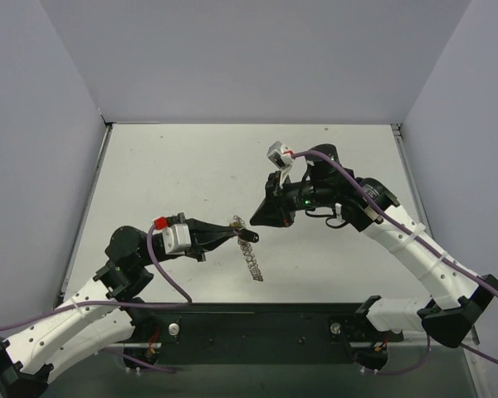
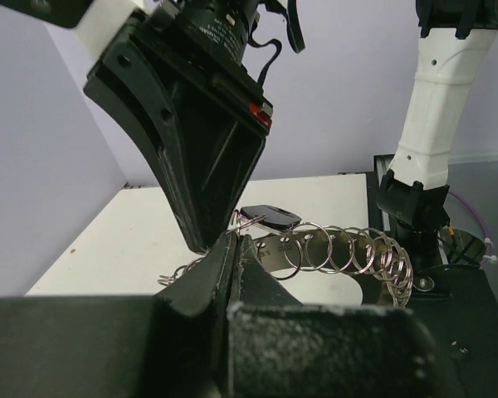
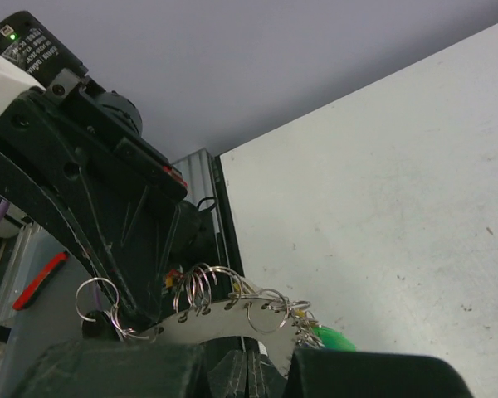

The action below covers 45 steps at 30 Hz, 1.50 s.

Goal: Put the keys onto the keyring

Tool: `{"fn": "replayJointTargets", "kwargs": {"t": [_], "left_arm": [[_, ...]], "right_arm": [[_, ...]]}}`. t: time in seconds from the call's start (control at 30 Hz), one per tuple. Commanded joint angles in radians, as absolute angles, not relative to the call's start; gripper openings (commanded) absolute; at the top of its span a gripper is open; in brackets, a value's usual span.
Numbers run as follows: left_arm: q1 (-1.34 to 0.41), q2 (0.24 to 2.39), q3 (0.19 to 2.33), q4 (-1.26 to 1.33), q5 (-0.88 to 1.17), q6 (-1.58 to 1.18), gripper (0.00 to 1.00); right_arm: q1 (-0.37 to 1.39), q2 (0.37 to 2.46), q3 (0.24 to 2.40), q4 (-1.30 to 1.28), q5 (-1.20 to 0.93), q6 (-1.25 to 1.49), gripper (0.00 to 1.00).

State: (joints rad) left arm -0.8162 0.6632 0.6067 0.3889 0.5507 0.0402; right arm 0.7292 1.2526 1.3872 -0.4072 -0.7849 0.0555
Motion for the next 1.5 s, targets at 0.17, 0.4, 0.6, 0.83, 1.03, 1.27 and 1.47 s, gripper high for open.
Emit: {"fn": "replayJointTargets", "kwargs": {"t": [0.17,0.4,0.6,0.83,1.03,1.27,1.47], "left_arm": [[-0.816,0.65,0.649,0.512,0.519,0.046,0.0],[-0.816,0.653,0.641,0.503,0.486,0.052,0.0],[-0.815,0.658,0.634,0.506,0.462,0.054,0.0],[-0.815,0.676,0.634,0.515,0.492,0.052,0.0],[-0.816,0.68,0.641,0.526,0.535,0.034,0.0],[-0.816,0.667,0.646,0.511,0.551,0.029,0.0],[-0.816,0.661,0.641,0.515,0.526,0.028,0.0]], "right_arm": [[0.733,1.192,1.371,-0.43,-0.926,0.071,0.0],[0.752,1.152,1.407,-0.431,-1.02,0.097,0.0],[0.782,1.114,1.427,-0.446,-1.094,0.095,0.0],[0.784,1.085,1.417,-0.46,-0.9,0.084,0.0],[0.782,1.112,1.408,-0.459,-0.638,0.101,0.0],[0.782,1.157,1.378,-0.43,-0.604,0.14,0.0],[0.788,1.183,1.361,-0.431,-0.693,0.153,0.0]]}}
